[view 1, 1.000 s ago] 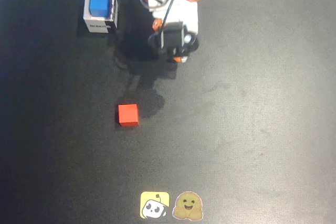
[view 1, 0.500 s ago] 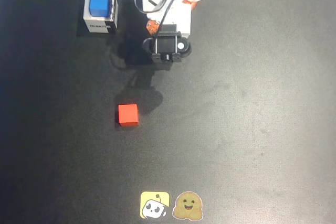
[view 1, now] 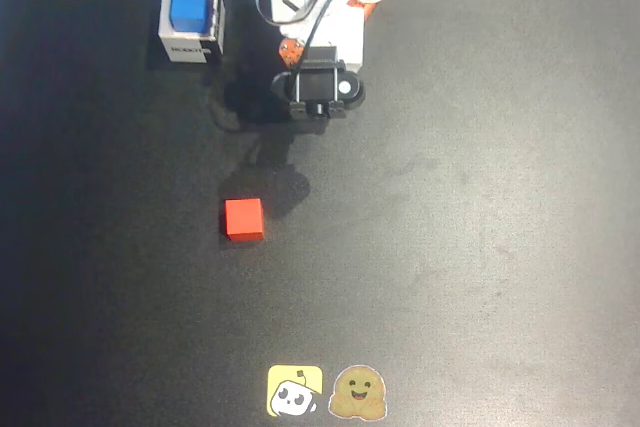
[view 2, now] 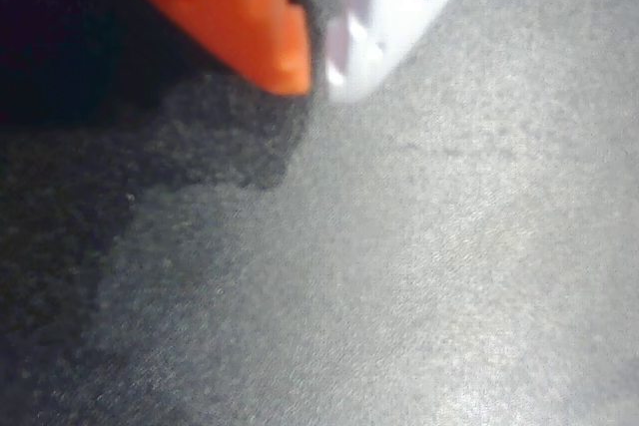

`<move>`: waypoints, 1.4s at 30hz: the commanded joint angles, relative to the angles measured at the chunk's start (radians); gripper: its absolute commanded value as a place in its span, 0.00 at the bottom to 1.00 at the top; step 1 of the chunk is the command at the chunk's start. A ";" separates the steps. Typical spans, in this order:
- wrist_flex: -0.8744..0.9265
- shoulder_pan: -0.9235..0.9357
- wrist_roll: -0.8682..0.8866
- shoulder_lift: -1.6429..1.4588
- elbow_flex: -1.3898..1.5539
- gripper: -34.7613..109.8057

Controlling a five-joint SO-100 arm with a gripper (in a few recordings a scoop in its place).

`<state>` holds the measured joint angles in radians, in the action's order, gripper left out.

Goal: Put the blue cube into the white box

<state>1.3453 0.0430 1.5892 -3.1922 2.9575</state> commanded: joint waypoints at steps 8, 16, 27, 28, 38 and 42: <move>0.003 -0.003 -0.008 -0.005 -0.003 0.24; 0.003 -0.003 -0.008 -0.005 -0.003 0.24; 0.003 -0.003 -0.008 -0.005 -0.003 0.24; 0.003 -0.003 -0.008 -0.005 -0.003 0.24; 0.003 -0.003 -0.008 -0.005 -0.003 0.24; 0.003 -0.003 -0.008 -0.005 -0.003 0.24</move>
<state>1.3453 0.0430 1.5892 -3.1922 2.9575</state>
